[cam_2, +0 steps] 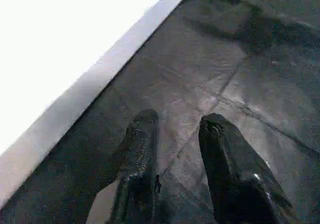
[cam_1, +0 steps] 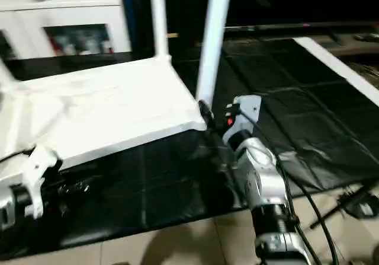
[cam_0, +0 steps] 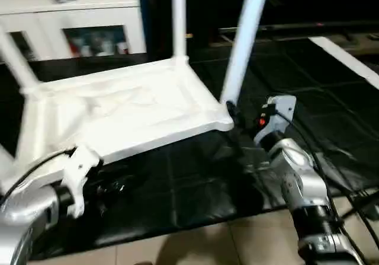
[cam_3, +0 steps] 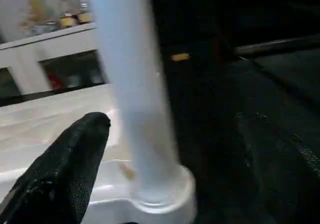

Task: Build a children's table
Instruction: Rotate table base

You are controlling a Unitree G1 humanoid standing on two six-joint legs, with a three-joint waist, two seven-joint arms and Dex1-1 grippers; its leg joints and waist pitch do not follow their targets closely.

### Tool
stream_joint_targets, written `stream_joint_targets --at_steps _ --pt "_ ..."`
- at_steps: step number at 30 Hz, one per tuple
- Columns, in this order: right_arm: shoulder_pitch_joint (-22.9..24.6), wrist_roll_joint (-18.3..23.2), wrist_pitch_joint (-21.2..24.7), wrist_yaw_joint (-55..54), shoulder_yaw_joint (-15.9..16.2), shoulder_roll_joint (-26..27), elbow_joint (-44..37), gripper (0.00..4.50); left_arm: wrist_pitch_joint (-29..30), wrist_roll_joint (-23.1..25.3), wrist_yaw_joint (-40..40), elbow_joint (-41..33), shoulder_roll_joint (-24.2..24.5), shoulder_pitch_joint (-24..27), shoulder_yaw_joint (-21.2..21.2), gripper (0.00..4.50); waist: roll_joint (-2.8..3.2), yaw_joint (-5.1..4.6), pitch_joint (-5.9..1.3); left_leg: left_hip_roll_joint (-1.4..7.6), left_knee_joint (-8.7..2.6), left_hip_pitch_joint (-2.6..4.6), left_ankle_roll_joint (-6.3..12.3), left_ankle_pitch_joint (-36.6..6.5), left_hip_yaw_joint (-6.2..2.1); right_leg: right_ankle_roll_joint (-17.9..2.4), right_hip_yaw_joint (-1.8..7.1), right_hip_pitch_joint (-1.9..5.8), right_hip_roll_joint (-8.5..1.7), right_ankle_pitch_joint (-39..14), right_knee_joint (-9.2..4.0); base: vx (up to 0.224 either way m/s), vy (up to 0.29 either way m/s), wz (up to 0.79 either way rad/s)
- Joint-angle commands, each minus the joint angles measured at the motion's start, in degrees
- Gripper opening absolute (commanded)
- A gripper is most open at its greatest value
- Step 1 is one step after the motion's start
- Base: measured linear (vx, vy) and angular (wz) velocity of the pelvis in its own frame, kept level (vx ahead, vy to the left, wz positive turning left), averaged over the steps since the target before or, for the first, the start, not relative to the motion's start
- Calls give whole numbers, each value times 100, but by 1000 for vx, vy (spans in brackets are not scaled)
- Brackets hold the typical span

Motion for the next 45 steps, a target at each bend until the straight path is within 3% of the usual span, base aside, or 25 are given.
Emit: stream_joint_targets --at_steps 1,3,4,5,7,9,12,13,16,18,19,21,24,27,30,32,39,41,45 --pt "16 106 204 267 44 -25 -157 450 127 -119 -110 -254 130 333 256 153 21 3 -351 67 -401 -59 122 -1212 -7 -861 293 294 -256 -1356 -469 0 0 0" --pt "170 -11 290 532 263 -90 -324 450 225 -183 -287 -368 286 722 502 153 9 -4 -355 66 -379 -26 234 -1129 13 -927 300 257 -225 -1171 -460 0 0 0" --pt "233 -68 304 637 351 -119 -385 450 262 -209 -358 -398 351 863 601 153 10 -7 -349 68 -381 -44 262 -1100 9 -925 299 266 -228 -1130 -459 0 0 0" --pt "246 -74 312 659 367 -124 -398 450 271 -214 -372 -399 363 887 624 153 30 -16 -323 78 -412 -29 277 -1238 11 -901 297 235 -210 -1295 -490 0 0 0" --pt "358 -117 395 887 507 -176 -493 450 323 -269 -488 -392 485 1127 851 153 8 -7 -314 77 -412 -9 256 -1375 11 -899 302 232 -223 -1473 -513 0 0 0" --pt "582 -61 505 1440 819 -332 -752 450 372 -314 -765 -163 799 1498 1439 153 11 31 -288 82 -425 17 229 -1633 6 -841 315 212 -227 -1776 -538 0 0 0" --pt "671 -1 623 1792 1062 -462 -897 450 389 -297 -953 56 1115 1747 1875 153 16 46 -249 98 -475 81 118 -2126 -19 -733 333 153 -217 -2215 -592 0 0 0" --pt "671 -1 623 1792 1062 -462 -897 450 389 -297 -953 56 1115 1747 1875 153 10 42 -244 91 -480 69 112 -2160 -26 -727 337 160 -219 -2265 -589 0 0 0" --pt "781 -63 686 2288 1424 -621 -1104 450 548 -328 -1029 517 1548 1735 2657 153 24 52 -227 88 -497 89 62 -2352 -55 -623 359 138 -230 -2552 -621 0 0 0" --pt "809 -112 707 2424 1536 -663 -1151 450 526 -300 -1040 722 1693 1716 2848 153 10 57 -222 65 -493 80 84 -2327 -62 -576 398 136 -220 -2616 -636 0 0 0" --pt "832 -206 669 2546 1640 -672 -1146 450 439 -167 -1006 1103 1924 1687 3049 153 40 52 -207 69 -512 80 55 -2446 -95 -552 394 123 -214 -2748 -641 0 0 0" --pt "832 -219 663 2556 1652 -673 -1140 450 432 -148 -992 1156 1952 1678 3072 153 25 41 -227 89 -529 91 3 -2529 -126 -563 399 133 -228 -2713 -630 0 0 0" --pt "829 -341 652 2568 1731 -685 -1091 450 348 -26 -788 1719 2222 1505 3296 153 52 41 -229 92 -536 111 -11 -2642 -124 -711 412 113 -208 -2378 -601 0 0 0" --pt "821 -337 692 2531 1718 -678 -1075 450 236 -18 -741 1833 2262 1419 3326 153 43 70 -235 97 -528 126 -18 -2648 -114 -793 432 106 -230 -2289 -601 0 0 0" --pt "737 -411 658 2404 1692 -664 -898 450 -230 -285 -811 1938 2117 837 3229 153 70 114 -249 94 -520 168 -82 -2648 -106 -874 429 95 -232 -2177 -605 0 0 0" --pt "725 -423 654 2379 1689 -667 -878 450 -260 -349 -821 1935 2067 697 3186 153 45 123 -254 96 -531 115 -96 -2557 -112 -908 423 152 -237 -2011 -561 0 0 0" --pt "684 -534 614 2304 1642 -636 -766 450 -432 -466 -656 2325 1792 -420 2677 153 73 195 -304 90 -485 141 -109 -2243 -84 -1005 429 152 -231 -1630 -512 0 0 0" --pt "678 -557 597 2286 1646 -626 -733 450 -398 -553 -698 2322 1730 -586 2578 153 82 214 -308 89 -474 161 -129 -2253 -75 -1046 429 139 -228 -1572 -506 0 0 0" --pt "657 -613 582 2201 1638 -606 -661 450 -272 -774 -861 2206 1620 -751 2388 153 85 251 -310 96 -496 127 -221 -2362 -103 -1017 413 174 -237 -1686 -495 0 0 0"
